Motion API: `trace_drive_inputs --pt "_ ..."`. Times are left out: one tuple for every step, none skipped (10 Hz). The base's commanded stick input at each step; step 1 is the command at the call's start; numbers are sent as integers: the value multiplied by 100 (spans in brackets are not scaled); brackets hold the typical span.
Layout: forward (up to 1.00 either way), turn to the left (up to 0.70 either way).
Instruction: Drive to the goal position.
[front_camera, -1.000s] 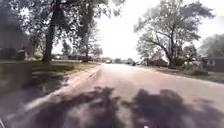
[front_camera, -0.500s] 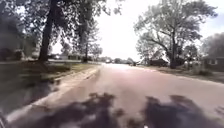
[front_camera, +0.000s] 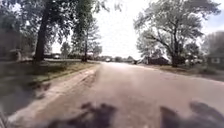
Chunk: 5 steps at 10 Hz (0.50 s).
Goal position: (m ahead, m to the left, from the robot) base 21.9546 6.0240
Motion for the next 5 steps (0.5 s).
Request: trace_drive_inputs --pt "100 0" --pt "100 0" --pt "100 0" --pt "100 0" --pt "100 0"
